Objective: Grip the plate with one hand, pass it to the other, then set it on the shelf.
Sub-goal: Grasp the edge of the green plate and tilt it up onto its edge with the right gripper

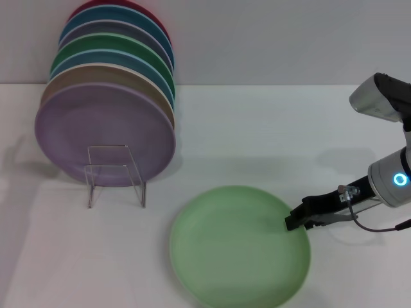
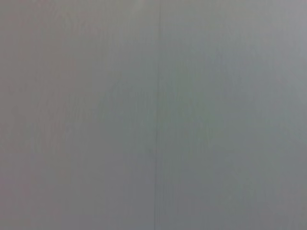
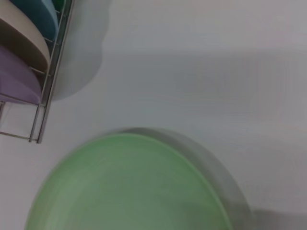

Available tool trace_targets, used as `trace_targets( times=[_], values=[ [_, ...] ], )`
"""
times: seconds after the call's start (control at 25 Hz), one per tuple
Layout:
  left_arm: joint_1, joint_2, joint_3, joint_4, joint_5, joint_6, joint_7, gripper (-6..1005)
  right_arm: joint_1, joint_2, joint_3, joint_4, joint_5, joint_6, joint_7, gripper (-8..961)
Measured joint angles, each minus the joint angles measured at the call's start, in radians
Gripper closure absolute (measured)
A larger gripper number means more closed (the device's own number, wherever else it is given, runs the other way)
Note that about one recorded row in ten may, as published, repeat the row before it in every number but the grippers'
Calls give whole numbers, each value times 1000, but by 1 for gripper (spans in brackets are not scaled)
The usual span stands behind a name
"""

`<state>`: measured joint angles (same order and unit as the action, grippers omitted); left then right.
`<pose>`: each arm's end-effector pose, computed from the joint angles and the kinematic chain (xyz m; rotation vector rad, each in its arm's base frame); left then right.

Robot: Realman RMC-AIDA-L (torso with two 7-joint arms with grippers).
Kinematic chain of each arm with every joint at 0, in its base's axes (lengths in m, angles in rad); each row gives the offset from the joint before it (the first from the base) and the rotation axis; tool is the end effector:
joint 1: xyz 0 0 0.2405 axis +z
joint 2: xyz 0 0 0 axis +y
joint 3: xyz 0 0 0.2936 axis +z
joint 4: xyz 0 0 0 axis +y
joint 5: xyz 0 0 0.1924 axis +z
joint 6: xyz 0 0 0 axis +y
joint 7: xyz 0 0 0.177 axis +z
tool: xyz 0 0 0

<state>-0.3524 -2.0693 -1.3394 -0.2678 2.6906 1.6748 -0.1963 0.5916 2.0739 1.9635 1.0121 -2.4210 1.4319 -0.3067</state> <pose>-0.2860 0.3301 0.0655 -1.2714 -0.1169 -1.1232 0.2696 0.3614 -0.0657 -2.2626 1.7747 -0.1327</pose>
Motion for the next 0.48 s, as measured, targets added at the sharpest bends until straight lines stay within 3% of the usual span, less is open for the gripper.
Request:
trace_targets(
  times=[0.48],
  values=[
    [7, 0, -11, -2, 0, 17, 0, 165, -4, 0, -3, -9, 0, -10, -20, 747]
  ],
)
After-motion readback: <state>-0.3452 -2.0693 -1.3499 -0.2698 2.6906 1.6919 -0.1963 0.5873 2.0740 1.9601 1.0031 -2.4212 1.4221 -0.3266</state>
